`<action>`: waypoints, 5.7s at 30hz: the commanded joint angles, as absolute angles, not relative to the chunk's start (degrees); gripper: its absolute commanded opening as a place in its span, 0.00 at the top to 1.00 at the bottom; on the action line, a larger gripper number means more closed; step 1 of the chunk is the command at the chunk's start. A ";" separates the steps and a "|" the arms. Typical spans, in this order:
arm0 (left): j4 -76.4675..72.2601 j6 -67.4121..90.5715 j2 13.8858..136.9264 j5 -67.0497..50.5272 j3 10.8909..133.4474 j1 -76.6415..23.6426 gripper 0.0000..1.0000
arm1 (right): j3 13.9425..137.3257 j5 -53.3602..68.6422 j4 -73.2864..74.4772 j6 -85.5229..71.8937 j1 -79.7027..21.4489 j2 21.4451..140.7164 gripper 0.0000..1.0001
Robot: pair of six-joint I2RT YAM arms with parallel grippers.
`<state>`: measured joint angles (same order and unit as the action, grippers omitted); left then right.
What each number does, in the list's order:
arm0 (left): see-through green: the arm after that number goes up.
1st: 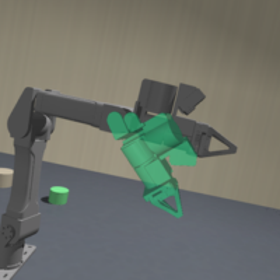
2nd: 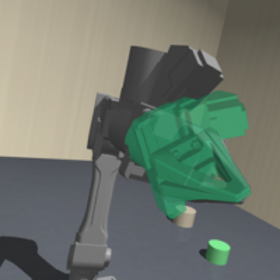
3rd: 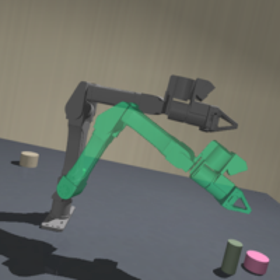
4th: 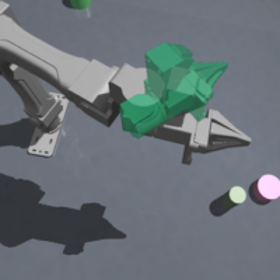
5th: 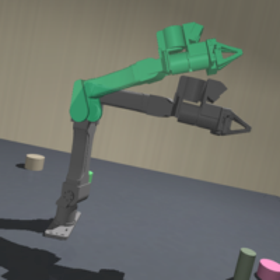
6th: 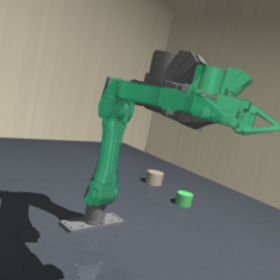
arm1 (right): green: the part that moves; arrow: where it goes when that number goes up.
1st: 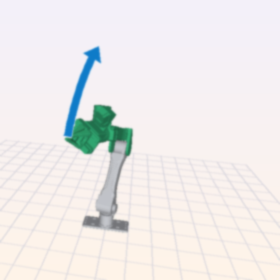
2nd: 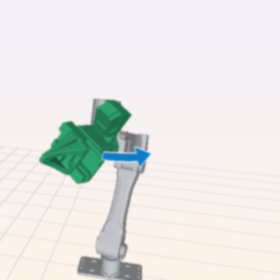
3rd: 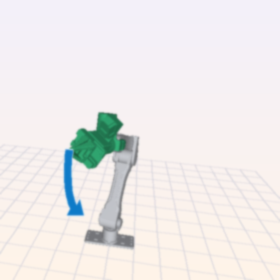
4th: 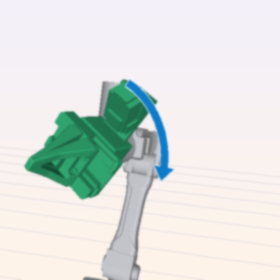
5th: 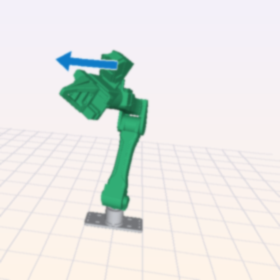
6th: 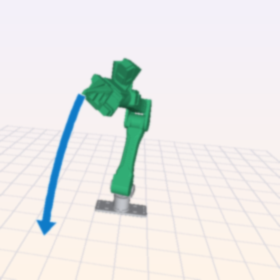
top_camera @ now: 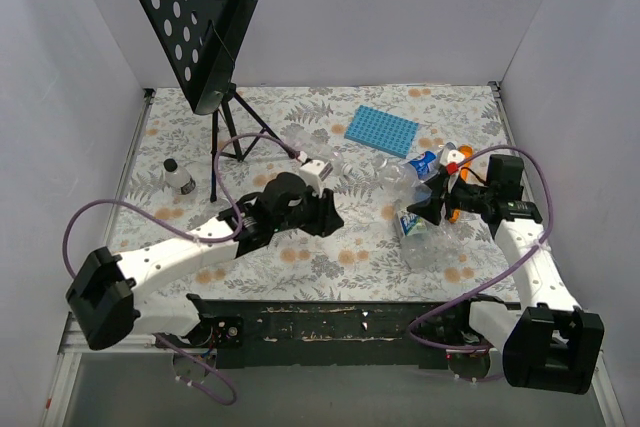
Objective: Unscrew the bottle caps
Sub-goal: Place the bottle cap at the center of the board, then place the plastic bottle at the center of the board.
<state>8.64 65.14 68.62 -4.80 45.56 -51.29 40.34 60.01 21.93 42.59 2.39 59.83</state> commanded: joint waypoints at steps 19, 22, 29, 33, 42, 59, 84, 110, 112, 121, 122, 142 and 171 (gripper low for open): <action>20.21 53.62 119.08 0.00 106.15 -43.60 1.00 | 37.36 43.59 1.14 13.01 10.11 56.87 0.96; 22.14 53.17 123.39 0.00 111.34 -42.37 1.00 | 37.27 44.03 0.97 12.92 10.11 57.04 0.96; 24.17 51.07 130.77 3.07 119.78 -39.38 0.99 | 37.27 44.21 0.70 12.66 10.19 57.30 0.96; 26.54 50.36 136.48 6.58 126.11 -36.66 0.99 | 37.00 45.00 0.53 12.48 10.11 57.57 0.96; 26.89 46.76 142.64 12.48 130.43 -34.54 0.92 | 36.83 46.32 0.53 12.39 10.11 58.09 0.96; 27.16 45.52 142.56 13.10 131.83 -34.37 0.45 | 36.39 47.55 -1.04 12.57 10.11 58.97 0.96; -12.52 75.39 93.36 -26.17 72.00 -35.77 0.15 | 35.95 64.42 3.87 20.83 9.41 61.08 0.94; -26.10 86.92 96.77 -23.56 68.64 -41.92 0.29 | 35.77 67.50 4.04 21.53 4.39 64.16 0.94; -25.84 86.92 97.64 -23.82 69.52 -42.10 0.32 | 35.68 67.59 4.13 21.62 4.22 64.16 0.94; -25.31 87.28 99.93 -26.19 71.63 -42.80 0.53 | 35.86 67.41 4.13 21.80 4.22 64.16 0.94; -25.23 87.54 99.84 -26.28 71.72 -42.80 0.60 | 35.77 67.33 4.13 21.80 4.22 64.25 0.94; -2.91 70.16 97.29 -11.36 85.23 -38.76 1.00 | 36.91 60.30 5.71 22.24 4.92 62.41 0.09; 8.53 42.10 125.41 18.02 121.55 -35.86 1.00 | 35.77 61.52 4.39 22.06 5.89 62.49 0.06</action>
<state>9.54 43.35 125.40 16.47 117.64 -36.82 35.73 60.18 5.85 21.45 5.65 62.08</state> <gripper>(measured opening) 0.335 0.939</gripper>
